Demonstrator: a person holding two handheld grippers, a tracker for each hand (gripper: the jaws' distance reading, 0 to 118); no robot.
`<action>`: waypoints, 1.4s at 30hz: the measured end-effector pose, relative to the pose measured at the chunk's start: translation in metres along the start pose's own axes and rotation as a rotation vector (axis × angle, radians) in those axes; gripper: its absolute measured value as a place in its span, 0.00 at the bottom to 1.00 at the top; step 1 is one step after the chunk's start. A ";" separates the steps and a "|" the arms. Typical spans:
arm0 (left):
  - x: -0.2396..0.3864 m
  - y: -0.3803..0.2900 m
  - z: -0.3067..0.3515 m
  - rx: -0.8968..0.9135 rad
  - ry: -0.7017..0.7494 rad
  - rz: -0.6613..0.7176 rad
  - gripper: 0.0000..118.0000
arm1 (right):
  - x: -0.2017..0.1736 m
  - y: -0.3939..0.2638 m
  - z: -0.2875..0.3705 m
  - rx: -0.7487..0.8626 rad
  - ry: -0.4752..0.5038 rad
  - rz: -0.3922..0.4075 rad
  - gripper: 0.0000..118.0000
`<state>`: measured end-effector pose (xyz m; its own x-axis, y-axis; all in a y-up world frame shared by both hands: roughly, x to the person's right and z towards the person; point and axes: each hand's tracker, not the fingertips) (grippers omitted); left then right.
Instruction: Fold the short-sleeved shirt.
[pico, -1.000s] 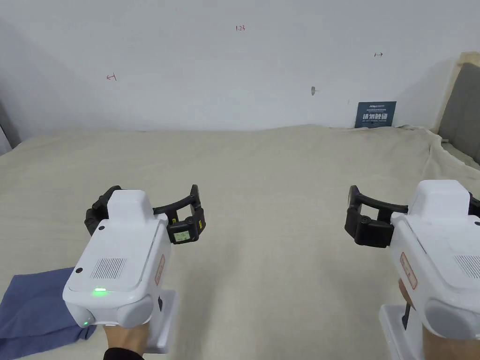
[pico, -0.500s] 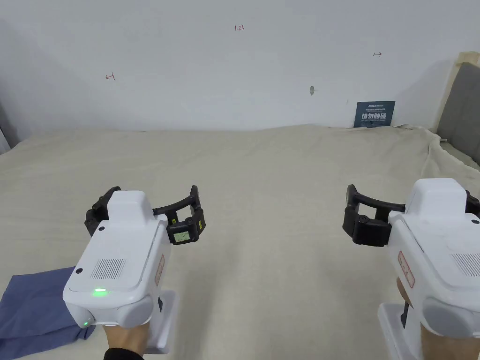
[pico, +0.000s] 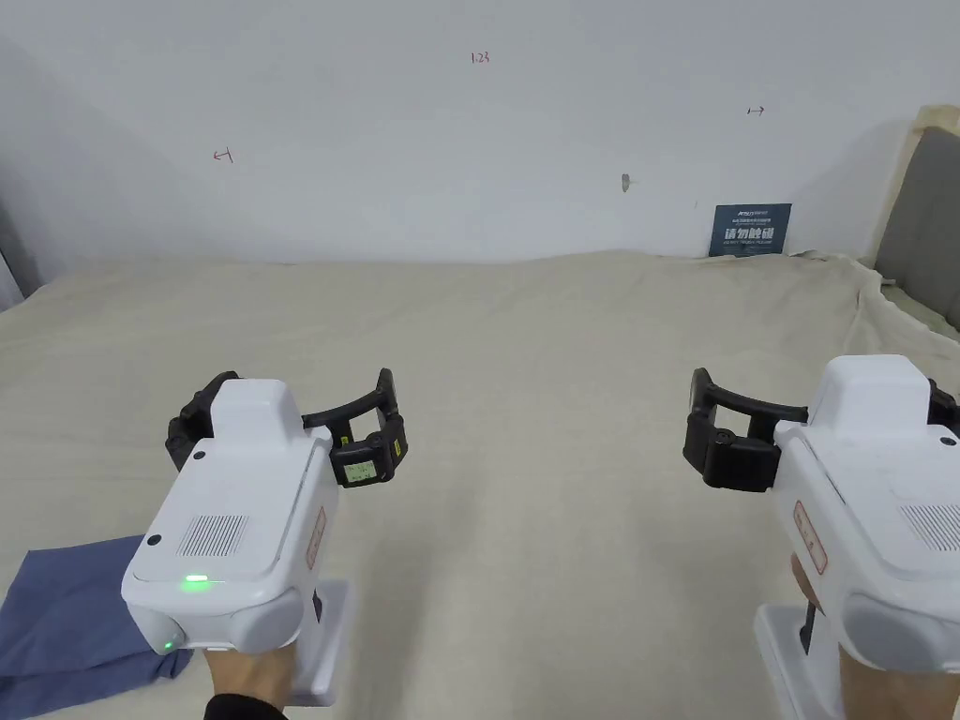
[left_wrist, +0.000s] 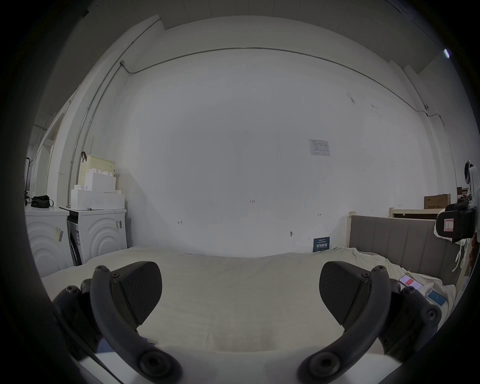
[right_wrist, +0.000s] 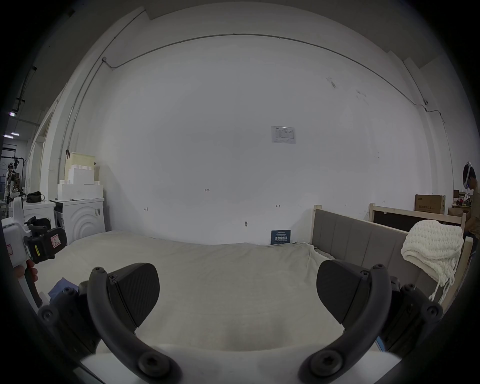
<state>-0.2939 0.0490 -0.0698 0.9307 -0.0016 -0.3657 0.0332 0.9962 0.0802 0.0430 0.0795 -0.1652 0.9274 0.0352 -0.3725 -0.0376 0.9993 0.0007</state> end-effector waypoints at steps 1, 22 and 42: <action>0.000 0.000 0.000 0.000 0.000 0.000 1.00 | 0.000 0.000 0.000 0.001 -0.001 0.001 1.00; -0.002 -0.002 0.001 -0.006 0.004 0.020 1.00 | 0.001 0.000 0.003 0.006 -0.025 0.003 1.00; -0.005 0.003 0.004 -0.009 -0.012 0.040 1.00 | 0.010 0.026 -0.011 -0.414 -0.218 -0.341 0.99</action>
<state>-0.2972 0.0514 -0.0640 0.9355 0.0368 -0.3514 -0.0067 0.9962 0.0864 0.0476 0.1053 -0.1794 0.9663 -0.2418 -0.0882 0.1747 0.8679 -0.4650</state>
